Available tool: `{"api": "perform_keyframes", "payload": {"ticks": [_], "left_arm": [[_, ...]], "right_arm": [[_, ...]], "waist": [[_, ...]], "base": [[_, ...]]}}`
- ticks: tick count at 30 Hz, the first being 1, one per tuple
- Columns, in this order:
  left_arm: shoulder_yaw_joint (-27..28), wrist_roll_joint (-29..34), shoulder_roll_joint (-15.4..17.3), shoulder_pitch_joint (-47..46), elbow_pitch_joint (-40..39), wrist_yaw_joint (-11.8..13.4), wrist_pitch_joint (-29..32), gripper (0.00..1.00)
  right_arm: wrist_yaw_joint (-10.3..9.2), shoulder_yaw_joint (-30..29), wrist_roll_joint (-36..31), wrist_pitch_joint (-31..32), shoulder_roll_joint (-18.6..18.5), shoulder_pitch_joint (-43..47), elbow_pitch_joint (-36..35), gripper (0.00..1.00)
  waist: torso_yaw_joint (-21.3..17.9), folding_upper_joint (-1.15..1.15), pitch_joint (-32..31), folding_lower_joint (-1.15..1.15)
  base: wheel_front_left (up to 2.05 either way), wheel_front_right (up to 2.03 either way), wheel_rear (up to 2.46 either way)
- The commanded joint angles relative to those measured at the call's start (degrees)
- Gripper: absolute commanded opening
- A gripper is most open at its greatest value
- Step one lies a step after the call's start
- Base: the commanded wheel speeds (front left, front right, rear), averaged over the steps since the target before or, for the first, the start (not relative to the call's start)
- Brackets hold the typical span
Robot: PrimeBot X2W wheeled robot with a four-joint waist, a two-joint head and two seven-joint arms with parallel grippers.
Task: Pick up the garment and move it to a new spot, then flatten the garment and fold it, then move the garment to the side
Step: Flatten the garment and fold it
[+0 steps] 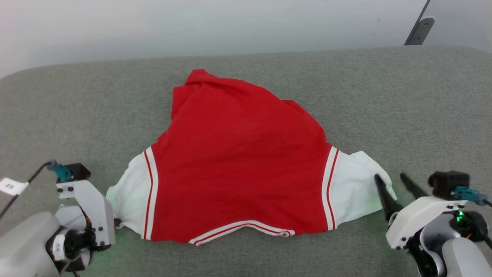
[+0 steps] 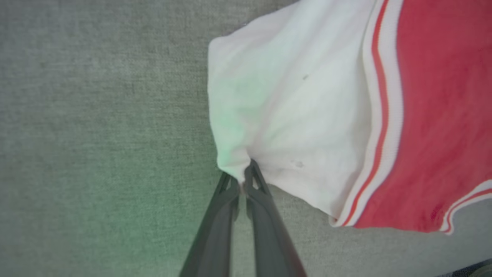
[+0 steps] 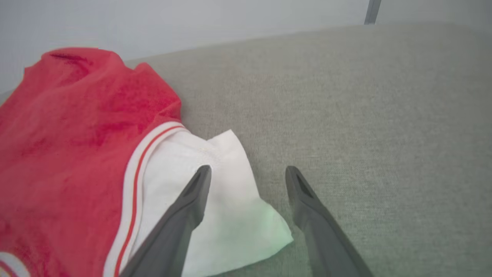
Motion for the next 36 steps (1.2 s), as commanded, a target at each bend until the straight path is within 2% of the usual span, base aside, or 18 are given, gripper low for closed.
{"api": "perform_keyframes", "payload": {"ticks": [1, 5, 13, 22, 23, 24, 29, 36], "left_arm": [[-0.90, -0.21, -0.75, 2.32, -0.19, 0.32, 0.39, 0.00], [-0.86, 0.13, -0.46, 2.51, -2.27, 1.15, -0.11, 0.00], [-0.80, 0.49, -0.36, 2.41, -5.64, 2.08, -0.43, 0.00], [-0.70, 0.80, -0.39, 2.21, -7.46, 2.68, -0.55, 0.00], [-0.66, 0.85, -0.54, 2.02, -7.50, 2.67, -0.63, 0.00], [-0.68, 0.91, -0.57, 1.90, -7.51, 2.73, -0.58, 0.00], [-0.45, 1.97, -0.44, -0.59, -7.43, 2.46, -0.14, 0.00], [0.23, 4.73, 0.78, -7.89, -9.84, 2.22, 2.56, 0.00]], "right_arm": [[-0.08, 0.18, 0.24, 0.58, -0.16, 0.51, 0.03, 1.00], [-0.08, 0.62, 1.20, 6.52, -0.93, 1.58, -0.02, 1.00], [-0.08, -2.76, 0.09, 14.46, -0.97, 1.80, 0.78, 1.00], [-0.08, -3.30, 0.09, 21.51, -0.69, -1.97, 7.23, 1.00], [-0.09, -2.82, -0.47, 22.37, -1.04, -2.50, 8.44, 0.94], [-0.10, -2.74, -0.48, 22.96, -1.00, -3.19, 9.57, 0.00], [-0.08, -1.85, 0.94, 26.82, -1.45, -6.69, 12.72, 0.00], [-0.08, -0.21, 4.90, 30.46, -5.05, -13.53, 8.25, 0.00]], "waist": [[0.07, 0.00, -0.02, 0.00], [0.62, 0.00, 0.13, 0.00], [1.86, 0.00, 0.68, 0.00], [2.67, 0.00, 1.29, 0.00], [2.85, 0.00, 1.40, 0.00], [2.91, 0.00, 1.51, 0.00], [3.42, 0.00, 1.56, 0.00], [4.17, 0.00, -0.72, 0.00]], "base": [[0.00, 0.00, 0.00], [0.00, 0.00, 0.00], [0.00, 0.00, 0.00], [0.00, 0.00, 0.00], [0.00, 0.00, 0.00], [0.00, 0.00, 0.00], [0.00, 0.00, 0.00], [0.00, 0.00, 0.00]]}}
